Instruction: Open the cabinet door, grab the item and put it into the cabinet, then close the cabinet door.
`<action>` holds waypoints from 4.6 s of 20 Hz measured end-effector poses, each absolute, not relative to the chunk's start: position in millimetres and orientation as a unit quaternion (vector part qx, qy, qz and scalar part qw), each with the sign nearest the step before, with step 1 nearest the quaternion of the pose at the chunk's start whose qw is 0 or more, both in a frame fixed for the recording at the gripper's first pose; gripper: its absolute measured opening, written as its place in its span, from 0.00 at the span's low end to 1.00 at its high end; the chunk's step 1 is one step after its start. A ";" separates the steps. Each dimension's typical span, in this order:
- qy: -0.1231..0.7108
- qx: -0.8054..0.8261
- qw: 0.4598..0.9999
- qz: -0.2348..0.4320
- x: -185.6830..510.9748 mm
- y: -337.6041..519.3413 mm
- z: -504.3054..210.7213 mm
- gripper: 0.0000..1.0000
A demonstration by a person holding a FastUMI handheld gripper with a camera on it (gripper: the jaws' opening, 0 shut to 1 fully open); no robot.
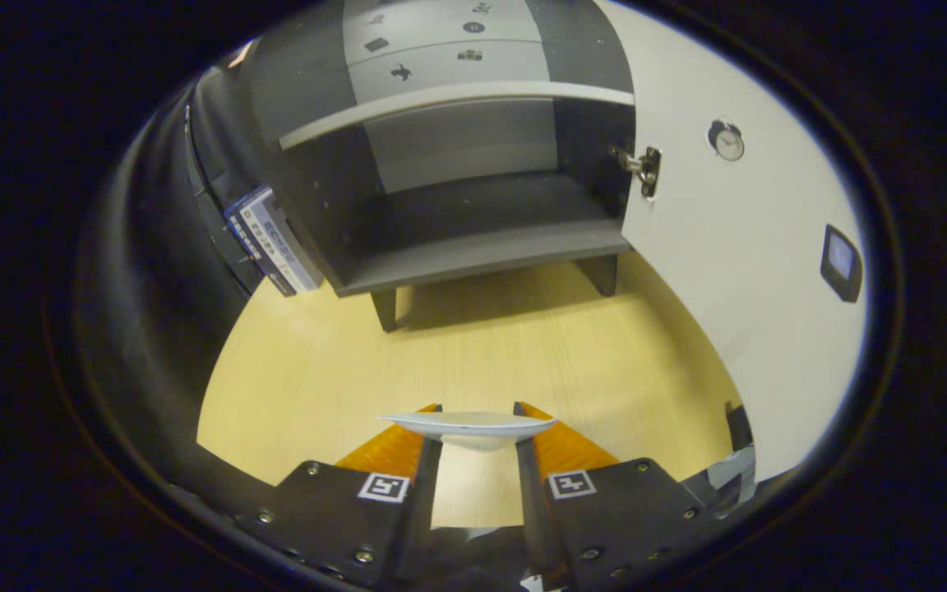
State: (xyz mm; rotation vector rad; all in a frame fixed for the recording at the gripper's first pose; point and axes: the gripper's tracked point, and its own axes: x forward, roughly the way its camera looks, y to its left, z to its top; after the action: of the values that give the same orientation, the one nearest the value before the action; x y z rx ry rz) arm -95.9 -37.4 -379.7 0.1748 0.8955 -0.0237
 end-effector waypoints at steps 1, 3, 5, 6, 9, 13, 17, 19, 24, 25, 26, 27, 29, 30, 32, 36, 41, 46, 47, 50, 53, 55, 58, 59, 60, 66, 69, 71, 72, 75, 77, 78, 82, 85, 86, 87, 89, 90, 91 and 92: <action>0.421 0.090 0.902 -0.009 -88.0 -38.3 -364.6 0.47; 0.400 0.090 0.912 -0.003 -71.7 -41.9 -335.1 0.47; 0.377 0.088 0.922 0.004 -53.8 -46.2 -307.2 0.47; 0.366 0.086 0.927 0.008 -45.5 -48.6 -292.5 0.47; 0.336 0.080 0.938 0.017 -19.5 -56.4 -250.7 0.47; 0.297 0.073 0.952 0.031 20.2 -65.7 -201.7 0.47; 0.270 0.071 0.959 0.043 61.3 -69.9 -166.8 0.46; 0.269 0.085 0.958 0.045 87.4 -68.8 -155.1 0.46; 0.304 0.101 0.947 0.030 134.9 -76.3 -165.0 0.46; 0.316 0.099 0.943 0.024 140.9 -79.4 -170.9 0.46; 0.326 0.098 0.940 0.020 145.3 -82.1 -175.3 0.46; 0.334 0.098 0.937 0.016 149.3 -84.1 -178.8 0.47; 0.346 0.098 0.933 0.013 155.4 -84.9 -182.6 0.46; 0.351 0.095 0.931 0.014 158.0 -84.9 -183.8 0.46; 0.360 0.083 0.929 0.013 163.0 -85.5 -185.3 0.46; 0.378 0.069 0.923 0.017 169.7 -83.2 -190.4 0.46; 0.390 0.065 0.919 0.016 181.2 -79.3 -197.0 0.46; 0.389 0.081 0.918 0.013 187.2 -75.0 -197.2 0.51; 0.389 0.081 0.918 0.013 188.4 -74.7 -197.7 0.50; 0.384 0.076 0.920 0.010 191.8 -74.7 -198.9 0.51; 0.375 0.073 0.924 0.012 193.6 -73.1 -196.9 0.54; 0.364 0.074 0.928 0.017 194.9 -69.9 -192.9 0.59; 0.345 0.079 0.935 0.026 197.5 -65.3 -185.6 0.76; 0.337 0.078 0.938 0.028 197.2 -65.6 -181.6 0.80; 0.326 0.079 0.942 0.031 197.7 -65.0 -177.2 0.83; 0.250 0.073 0.965 0.037 197.2 -66.6 -143.3 0.96; 0.200 0.074 0.977 0.029 191.9 -73.4 -115.9 0.96; 0.175 0.065 0.982 0.020 183.1 -79.6 -102.2 0.96; 0.165 0.058 0.985 0.014 178.2 -82.8 -96.6 0.96; 0.134 0.032 0.990 -0.012 158.4 -93.8 -77.6 0.96; 0.119 0.018 0.992 -0.026 142.5 -98.3 -66.6 0.96; 0.112 0.011 0.993 -0.033 133.7 -99.7 -62.2 0.96; 0.081 -0.006 0.995 -0.064 91.7 -106.2 -39.0 0.96; 0.064 -0.004 0.995 -0.080 55.7 -109.8 -23.4 0.96; 0.062 -0.003 0.994 -0.087 44.1 -113.4 -20.8 0.95; 0.063 -0.002 0.993 -0.095 31.0 -118.0 -18.7 0.95; 0.059 -0.003 0.992 -0.114 8.2 -129.6 -13.3 0.94; 0.057 -0.005 0.990 -0.126 -3.5 -137.0 -11.6 0.94; 0.056 -0.008 0.989 -0.139 -15.9 -145.0 -10.0 0.94; 0.056 -0.012 0.987 -0.152 -27.8 -152.4 -9.2 0.94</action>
State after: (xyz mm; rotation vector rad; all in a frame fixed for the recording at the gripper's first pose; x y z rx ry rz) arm -27.8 -152.4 -9.2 -0.0246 0.1128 -0.3048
